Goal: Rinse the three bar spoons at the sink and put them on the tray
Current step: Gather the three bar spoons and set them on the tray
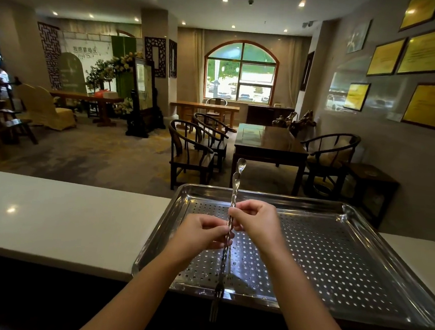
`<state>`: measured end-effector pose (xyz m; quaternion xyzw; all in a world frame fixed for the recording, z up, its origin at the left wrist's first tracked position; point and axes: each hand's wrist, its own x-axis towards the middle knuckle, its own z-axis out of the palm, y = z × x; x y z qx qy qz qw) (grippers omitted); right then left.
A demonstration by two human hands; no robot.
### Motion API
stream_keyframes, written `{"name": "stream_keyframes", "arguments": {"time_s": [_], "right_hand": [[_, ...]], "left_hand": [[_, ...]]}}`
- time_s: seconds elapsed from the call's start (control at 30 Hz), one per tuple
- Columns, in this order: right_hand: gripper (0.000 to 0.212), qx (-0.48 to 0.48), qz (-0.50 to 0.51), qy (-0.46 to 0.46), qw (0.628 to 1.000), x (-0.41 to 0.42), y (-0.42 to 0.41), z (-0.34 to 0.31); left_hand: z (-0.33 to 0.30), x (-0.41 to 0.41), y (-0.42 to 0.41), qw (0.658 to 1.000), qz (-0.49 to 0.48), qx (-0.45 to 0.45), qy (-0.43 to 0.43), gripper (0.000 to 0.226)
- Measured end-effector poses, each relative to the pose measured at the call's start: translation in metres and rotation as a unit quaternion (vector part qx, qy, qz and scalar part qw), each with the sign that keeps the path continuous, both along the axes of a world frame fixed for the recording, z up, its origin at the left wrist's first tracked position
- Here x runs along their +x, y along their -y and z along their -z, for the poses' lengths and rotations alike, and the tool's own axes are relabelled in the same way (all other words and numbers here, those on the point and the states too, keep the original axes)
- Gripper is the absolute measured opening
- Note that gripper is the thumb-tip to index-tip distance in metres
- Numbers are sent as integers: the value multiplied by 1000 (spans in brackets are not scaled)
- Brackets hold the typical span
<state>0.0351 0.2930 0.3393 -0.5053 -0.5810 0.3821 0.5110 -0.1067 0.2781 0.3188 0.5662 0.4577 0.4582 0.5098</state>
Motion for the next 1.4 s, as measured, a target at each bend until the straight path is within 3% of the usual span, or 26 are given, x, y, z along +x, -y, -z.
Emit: {"name": "stream_keyframes", "arguments": {"time_s": [0.37,0.8,1.4], "right_hand": [[8,24,74,38,996,28,-13,-11],[8,-135,159,250,945,64,-84,45],[4,-202,188,294,915,71,-109,101]], "left_hand": [[-17,5,-12,998,-44,-16,51,13],[-19,1,-25,995,-78,-34,50,9],[-15,14,-42,992,-81,-75,59,13]]}}
